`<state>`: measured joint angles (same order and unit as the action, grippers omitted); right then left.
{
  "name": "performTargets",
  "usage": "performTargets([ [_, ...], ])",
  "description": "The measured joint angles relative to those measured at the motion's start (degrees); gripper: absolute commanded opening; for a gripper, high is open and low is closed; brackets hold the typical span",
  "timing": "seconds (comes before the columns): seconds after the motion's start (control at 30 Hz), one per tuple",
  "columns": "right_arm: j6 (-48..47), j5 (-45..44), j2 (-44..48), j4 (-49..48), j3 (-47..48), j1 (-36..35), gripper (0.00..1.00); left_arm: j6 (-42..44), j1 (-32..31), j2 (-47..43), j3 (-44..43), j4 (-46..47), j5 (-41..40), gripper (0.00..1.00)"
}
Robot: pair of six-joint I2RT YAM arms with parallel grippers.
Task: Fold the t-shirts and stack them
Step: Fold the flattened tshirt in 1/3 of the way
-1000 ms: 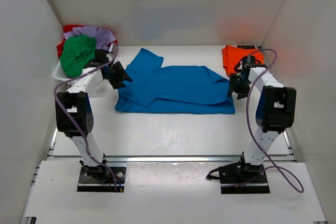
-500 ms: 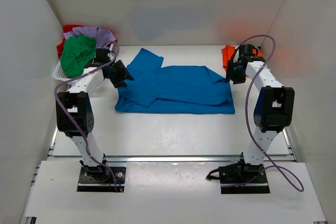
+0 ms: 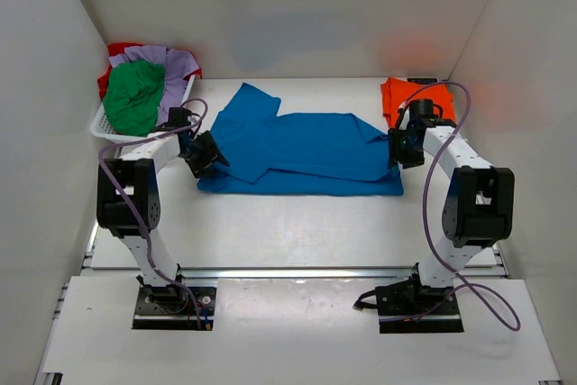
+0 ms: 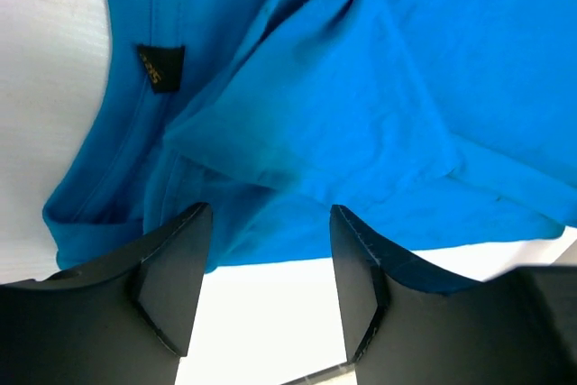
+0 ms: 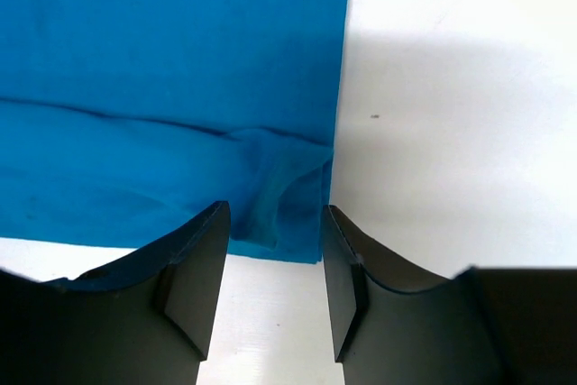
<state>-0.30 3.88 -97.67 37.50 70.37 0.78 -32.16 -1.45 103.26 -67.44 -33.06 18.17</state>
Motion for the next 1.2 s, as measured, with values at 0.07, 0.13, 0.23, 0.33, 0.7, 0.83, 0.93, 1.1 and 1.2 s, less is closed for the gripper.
performTargets([
  [0.07,-0.2,0.0,0.7,-0.8,-0.3,0.0,0.43,0.0,-0.2,0.0,0.0,0.6,-0.6,0.66],
  [0.13,-0.2,0.0,0.7,-1.3,-0.7,0.0,0.42,-0.1,-0.2,0.0,0.0,1.2,-1.3,0.65],
  [0.23,-0.2,0.1,0.7,-1.8,-1.8,0.0,0.42,-0.4,-0.2,0.0,0.0,2.3,-2.5,0.63],
  [0.33,-0.2,0.2,0.7,-2.1,-2.6,0.0,0.42,-0.8,-0.2,0.0,-0.1,3.4,-3.7,0.61],
  [0.7,-0.1,0.8,-0.2,-3.4,-2.6,0.0,0.25,-2.0,-0.7,3.1,-2.3,5.8,-5.3,0.0],
  [0.83,0.2,0.9,-0.4,-3.2,-2.6,0.0,0.35,-2.4,-0.7,3.2,-2.4,6.1,-5.3,0.0],
  [0.93,0.2,1.3,-0.4,-3.5,-2.8,0.0,0.45,-2.4,-0.7,3.2,-2.7,6.2,-5.2,0.0],
  [1.1,1.9,2.9,1.4,-3.8,-5.9,0.8,0.42,-2.4,-0.8,3.2,-2.8,6.3,-5.2,0.0],
  [1.2,3.2,4.9,2.0,-4.6,-7.7,1.8,0.4,-2.5,-0.9,3.2,-2.8,6.4,-5.2,0.0],
])
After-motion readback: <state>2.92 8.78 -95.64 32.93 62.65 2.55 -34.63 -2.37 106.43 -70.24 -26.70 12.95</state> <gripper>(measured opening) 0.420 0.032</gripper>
